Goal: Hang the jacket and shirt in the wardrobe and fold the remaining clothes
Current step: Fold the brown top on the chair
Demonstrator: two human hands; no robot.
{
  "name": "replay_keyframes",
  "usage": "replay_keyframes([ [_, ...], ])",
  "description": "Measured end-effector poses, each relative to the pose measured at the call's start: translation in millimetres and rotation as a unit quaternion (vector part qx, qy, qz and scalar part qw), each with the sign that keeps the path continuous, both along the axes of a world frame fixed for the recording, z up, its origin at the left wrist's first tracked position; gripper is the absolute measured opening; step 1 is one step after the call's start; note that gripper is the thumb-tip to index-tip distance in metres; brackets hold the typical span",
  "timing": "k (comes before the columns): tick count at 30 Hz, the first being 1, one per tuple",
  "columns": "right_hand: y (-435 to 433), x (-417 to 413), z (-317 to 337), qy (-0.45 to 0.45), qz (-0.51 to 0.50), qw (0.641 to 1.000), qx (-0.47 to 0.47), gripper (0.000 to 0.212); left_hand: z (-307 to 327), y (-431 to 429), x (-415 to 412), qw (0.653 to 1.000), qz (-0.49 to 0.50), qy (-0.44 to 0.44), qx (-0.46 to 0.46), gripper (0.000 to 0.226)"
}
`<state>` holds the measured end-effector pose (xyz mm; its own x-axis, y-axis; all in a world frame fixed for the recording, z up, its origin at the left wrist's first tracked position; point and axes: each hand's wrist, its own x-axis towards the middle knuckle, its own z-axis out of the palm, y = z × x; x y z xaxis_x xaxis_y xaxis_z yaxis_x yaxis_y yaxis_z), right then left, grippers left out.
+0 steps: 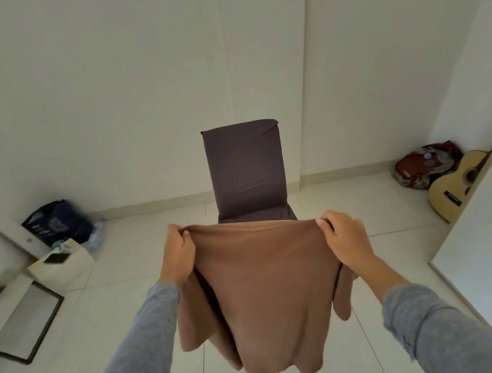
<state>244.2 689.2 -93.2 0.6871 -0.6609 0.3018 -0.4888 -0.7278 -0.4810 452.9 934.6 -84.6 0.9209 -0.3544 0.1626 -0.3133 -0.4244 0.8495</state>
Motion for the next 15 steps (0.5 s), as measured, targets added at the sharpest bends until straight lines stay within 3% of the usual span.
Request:
replay_keyframes([
  [3, 4.3, -2.9, -7.4, -0.042, -0.080, 0.995, 0.030, 0.023, -12.1, 5.6, -8.3, 0.997, -0.072, 0.003, 0.038, 0.001],
  [7, -1.8, -1.1, -12.1, -0.048, -0.145, 0.987, 0.042, 0.019, -27.9, 3.3, -14.0, 0.985, -0.139, -0.012, 0.104, 0.011],
  [12, -22.2, 7.7, -37.8, -0.002, -0.162, 0.987, 0.010, 0.014, -63.5, -12.7, -0.4, 0.979, -0.120, -0.037, 0.160, 0.008],
  [15, -43.5, 24.4, -56.1, 0.023, -0.148, 0.989, 0.016, 0.011, -86.3, -34.1, 14.5, 0.978, -0.103, -0.046, 0.177, 0.019],
])
